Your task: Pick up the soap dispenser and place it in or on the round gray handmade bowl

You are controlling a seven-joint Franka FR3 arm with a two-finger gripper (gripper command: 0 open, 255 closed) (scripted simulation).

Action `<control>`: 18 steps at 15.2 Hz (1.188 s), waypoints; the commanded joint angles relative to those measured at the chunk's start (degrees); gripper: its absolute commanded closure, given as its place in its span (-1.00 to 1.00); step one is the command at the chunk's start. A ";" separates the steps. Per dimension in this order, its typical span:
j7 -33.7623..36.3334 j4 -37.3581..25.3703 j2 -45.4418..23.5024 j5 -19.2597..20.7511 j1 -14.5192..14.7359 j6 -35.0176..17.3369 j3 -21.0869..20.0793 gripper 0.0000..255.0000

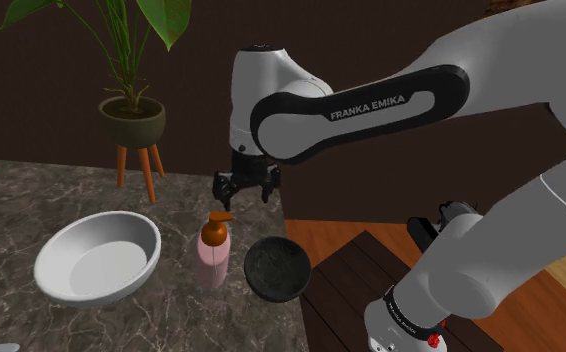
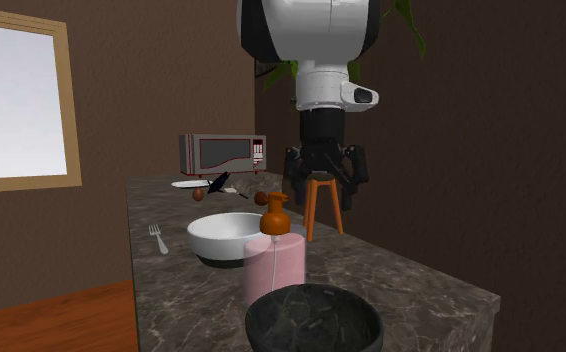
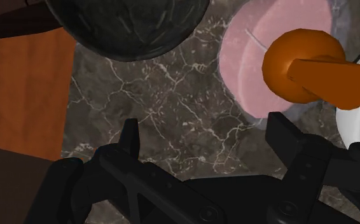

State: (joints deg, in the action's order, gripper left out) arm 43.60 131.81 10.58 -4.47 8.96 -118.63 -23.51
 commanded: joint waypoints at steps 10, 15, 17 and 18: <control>10.98 -6.98 -15.38 7.56 1.91 -8.43 -3.67 -1.00; 11.74 -5.82 -17.04 8.64 2.05 -11.04 -3.53 -1.00; 11.74 -5.83 -17.04 8.64 2.05 -11.04 -3.53 -1.00; 11.74 -5.83 -17.04 8.64 2.05 -11.04 -3.53 -1.00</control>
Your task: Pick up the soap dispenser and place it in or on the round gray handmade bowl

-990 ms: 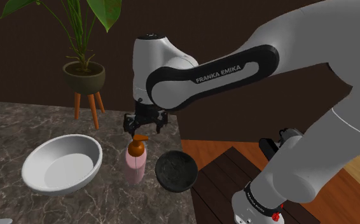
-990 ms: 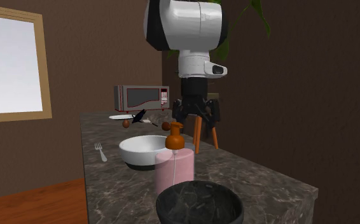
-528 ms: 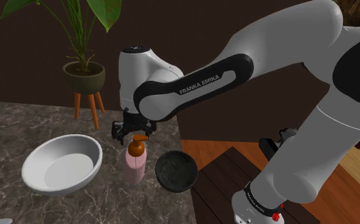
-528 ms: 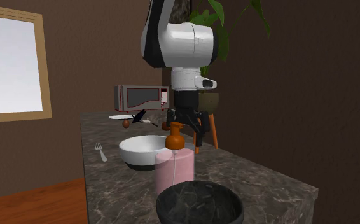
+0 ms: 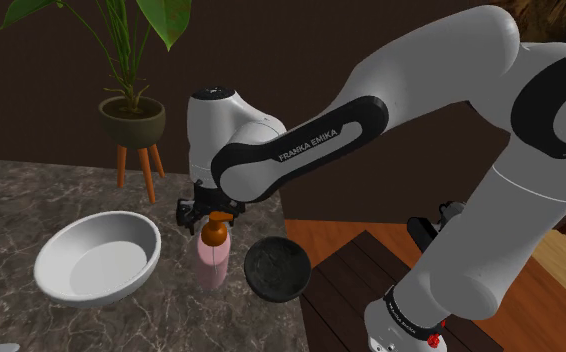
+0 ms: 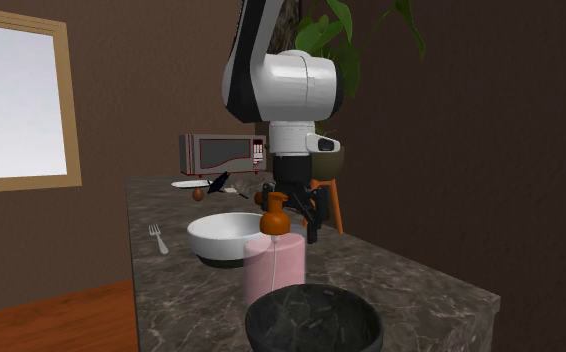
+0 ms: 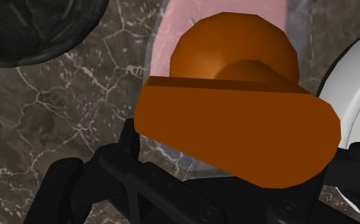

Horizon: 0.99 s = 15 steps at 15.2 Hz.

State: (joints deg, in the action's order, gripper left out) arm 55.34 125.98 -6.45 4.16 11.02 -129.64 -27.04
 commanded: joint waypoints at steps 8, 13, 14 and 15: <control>0.00 0.00 -0.01 0.01 0.00 -0.01 0.00 1.00; 0.00 0.01 -0.01 0.01 0.00 -0.02 0.00 1.00; -0.24 -0.26 0.51 -0.33 -0.05 0.69 -0.05 1.00; -0.47 -0.54 1.00 -0.65 -0.10 1.41 -0.10 1.00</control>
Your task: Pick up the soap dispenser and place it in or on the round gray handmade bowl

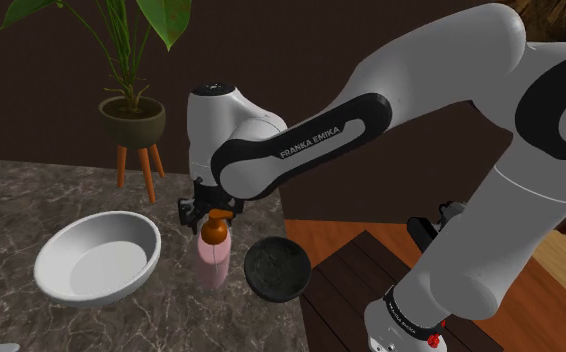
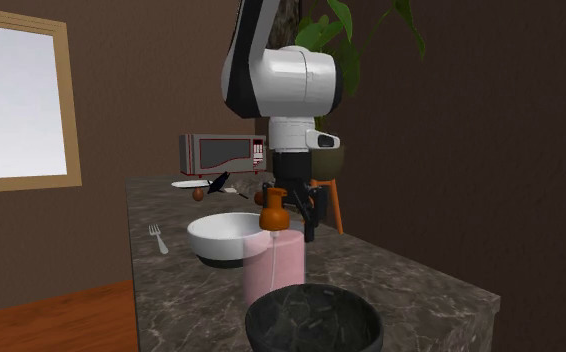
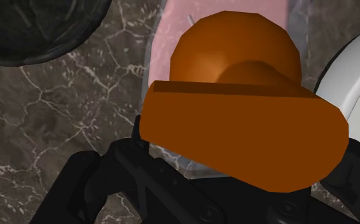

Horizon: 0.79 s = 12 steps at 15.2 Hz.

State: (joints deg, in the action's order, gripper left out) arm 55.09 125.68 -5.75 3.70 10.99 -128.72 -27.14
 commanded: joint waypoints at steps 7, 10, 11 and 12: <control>-1.62 -2.58 3.48 -2.13 -0.34 5.60 -0.13 1.00; -2.10 -3.76 4.65 -2.79 -0.41 7.83 -0.12 1.00; -2.25 -4.18 5.01 -2.99 -0.43 8.57 -0.10 1.00; -2.39 -4.62 5.36 -3.17 -0.45 9.31 -0.09 1.00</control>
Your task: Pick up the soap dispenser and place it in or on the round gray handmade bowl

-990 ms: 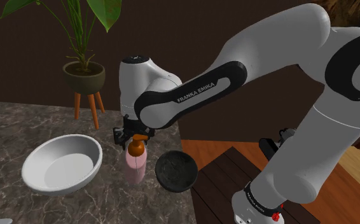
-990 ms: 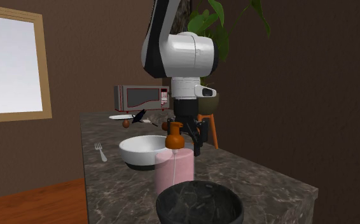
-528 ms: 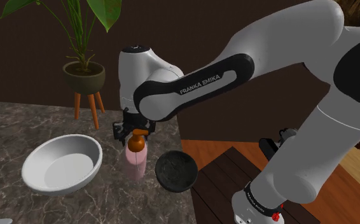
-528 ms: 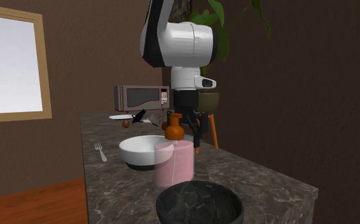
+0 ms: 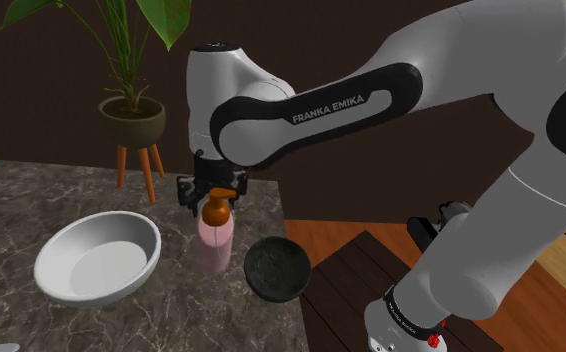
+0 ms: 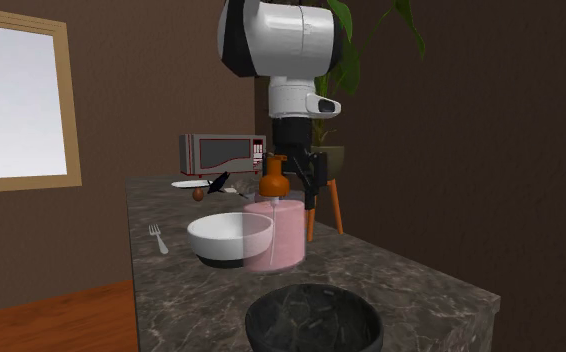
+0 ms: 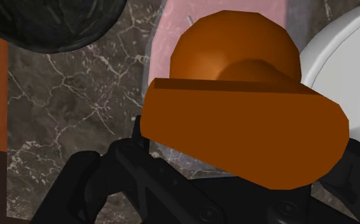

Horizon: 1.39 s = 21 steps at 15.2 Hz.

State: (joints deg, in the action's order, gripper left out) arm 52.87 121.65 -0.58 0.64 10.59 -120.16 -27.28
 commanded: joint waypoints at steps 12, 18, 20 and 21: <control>-1.38 -6.74 3.39 -1.67 -0.27 9.76 0.35 1.00; -4.91 -1.09 11.42 -5.12 -0.73 11.45 1.86 1.00; -7.07 3.39 16.37 -6.92 -0.62 11.68 3.09 1.00; -8.10 5.52 18.82 -7.70 -0.47 11.92 3.78 1.00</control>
State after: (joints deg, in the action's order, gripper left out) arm 46.08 125.13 15.63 -6.18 10.11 -108.69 -24.31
